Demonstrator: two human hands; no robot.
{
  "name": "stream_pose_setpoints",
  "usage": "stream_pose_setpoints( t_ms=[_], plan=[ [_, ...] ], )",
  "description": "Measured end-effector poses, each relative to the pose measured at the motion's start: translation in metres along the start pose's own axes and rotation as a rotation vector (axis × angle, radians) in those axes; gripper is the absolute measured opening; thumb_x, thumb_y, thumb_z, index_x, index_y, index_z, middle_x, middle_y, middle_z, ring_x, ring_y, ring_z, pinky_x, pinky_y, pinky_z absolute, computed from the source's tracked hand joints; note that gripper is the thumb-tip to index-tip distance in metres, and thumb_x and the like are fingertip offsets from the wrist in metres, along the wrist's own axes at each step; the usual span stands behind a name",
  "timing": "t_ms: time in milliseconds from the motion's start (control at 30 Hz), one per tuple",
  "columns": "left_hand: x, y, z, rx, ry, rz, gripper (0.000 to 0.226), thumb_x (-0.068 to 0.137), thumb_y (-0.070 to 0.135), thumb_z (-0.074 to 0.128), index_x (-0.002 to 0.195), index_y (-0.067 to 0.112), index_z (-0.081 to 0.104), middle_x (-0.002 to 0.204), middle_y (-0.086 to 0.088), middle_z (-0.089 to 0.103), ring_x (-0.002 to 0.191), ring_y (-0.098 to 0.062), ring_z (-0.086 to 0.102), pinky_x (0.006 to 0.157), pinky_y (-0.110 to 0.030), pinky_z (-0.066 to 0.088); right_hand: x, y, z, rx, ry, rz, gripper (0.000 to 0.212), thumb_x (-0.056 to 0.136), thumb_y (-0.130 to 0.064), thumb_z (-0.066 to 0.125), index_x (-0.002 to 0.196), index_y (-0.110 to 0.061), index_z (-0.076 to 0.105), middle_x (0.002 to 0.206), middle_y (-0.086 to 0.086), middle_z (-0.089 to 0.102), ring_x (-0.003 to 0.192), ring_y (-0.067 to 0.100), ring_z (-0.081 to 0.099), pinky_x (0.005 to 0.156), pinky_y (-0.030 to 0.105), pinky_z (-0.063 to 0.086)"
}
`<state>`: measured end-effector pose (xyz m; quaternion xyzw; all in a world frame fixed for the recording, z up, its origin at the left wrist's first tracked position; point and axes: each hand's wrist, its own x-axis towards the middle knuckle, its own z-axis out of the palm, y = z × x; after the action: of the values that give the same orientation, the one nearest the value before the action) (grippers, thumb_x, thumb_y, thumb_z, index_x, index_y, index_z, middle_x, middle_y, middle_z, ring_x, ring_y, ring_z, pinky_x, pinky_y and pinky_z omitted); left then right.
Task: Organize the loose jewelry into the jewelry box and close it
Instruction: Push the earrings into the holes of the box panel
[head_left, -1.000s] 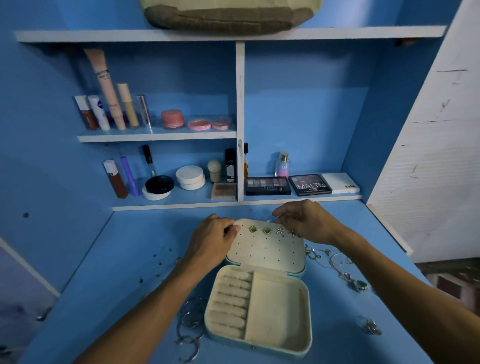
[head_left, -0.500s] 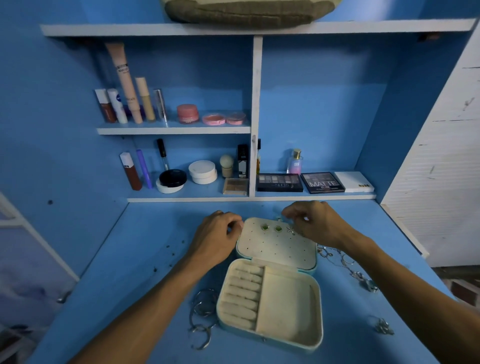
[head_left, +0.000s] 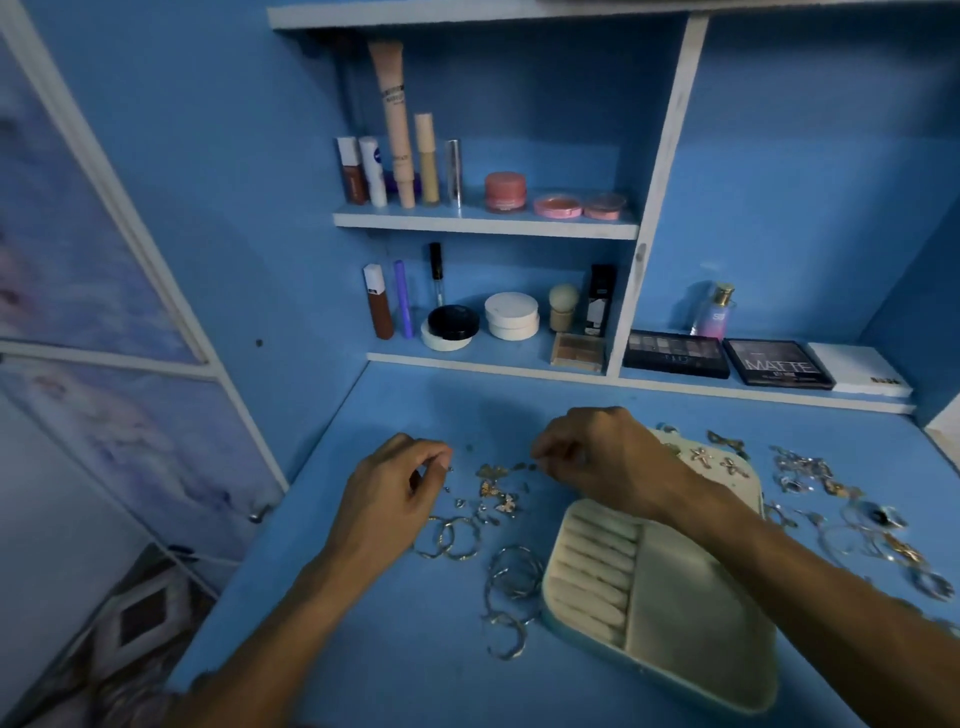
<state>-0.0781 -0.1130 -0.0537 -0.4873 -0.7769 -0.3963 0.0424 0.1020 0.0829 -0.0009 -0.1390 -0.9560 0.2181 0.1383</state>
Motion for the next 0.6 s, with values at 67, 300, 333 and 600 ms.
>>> stream_pose_setpoints(
  t_ms=[67,300,333,600],
  plan=[
    [-0.006,-0.002,-0.001,-0.006,0.021,0.007,0.013,0.098,0.026,0.06,0.102,0.024,0.073,0.086,0.013,0.061,0.073,-0.008,0.06,0.068,-0.028,0.053,0.005,-0.006,0.006,-0.007,-0.065,-0.006,0.013,0.089,-0.021,0.073,0.099,-0.026,0.077,0.085,-0.021,0.06,0.068,-0.009,0.053,0.07,0.006,0.04],
    [-0.009,-0.004,0.001,-0.021,0.101,0.027,0.013,0.097,0.017,0.065,0.106,0.018,0.073,0.091,0.007,0.064,0.075,-0.007,0.06,0.066,-0.015,0.049,0.009,-0.02,0.021,-0.029,-0.149,-0.004,0.014,0.089,-0.021,0.072,0.1,-0.027,0.078,0.094,-0.017,0.069,0.076,-0.005,0.055,0.076,0.013,0.046],
    [-0.009,-0.006,0.001,-0.019,0.103,0.026,0.014,0.096,0.019,0.063,0.106,0.018,0.074,0.091,0.007,0.065,0.075,-0.007,0.06,0.066,-0.015,0.049,0.012,-0.02,0.022,-0.027,-0.125,0.003,0.013,0.089,-0.021,0.072,0.099,-0.026,0.077,0.091,-0.017,0.067,0.075,-0.003,0.055,0.075,0.015,0.047],
    [-0.009,-0.009,0.001,-0.013,0.166,-0.04,0.012,0.095,0.011,0.067,0.104,0.015,0.074,0.092,0.006,0.066,0.072,-0.008,0.06,0.065,-0.021,0.051,0.06,-0.031,0.033,-0.1,-0.073,-0.005,0.015,0.089,-0.022,0.069,0.102,-0.024,0.077,0.099,-0.006,0.072,0.093,0.015,0.065,0.087,0.034,0.054]
  ],
)
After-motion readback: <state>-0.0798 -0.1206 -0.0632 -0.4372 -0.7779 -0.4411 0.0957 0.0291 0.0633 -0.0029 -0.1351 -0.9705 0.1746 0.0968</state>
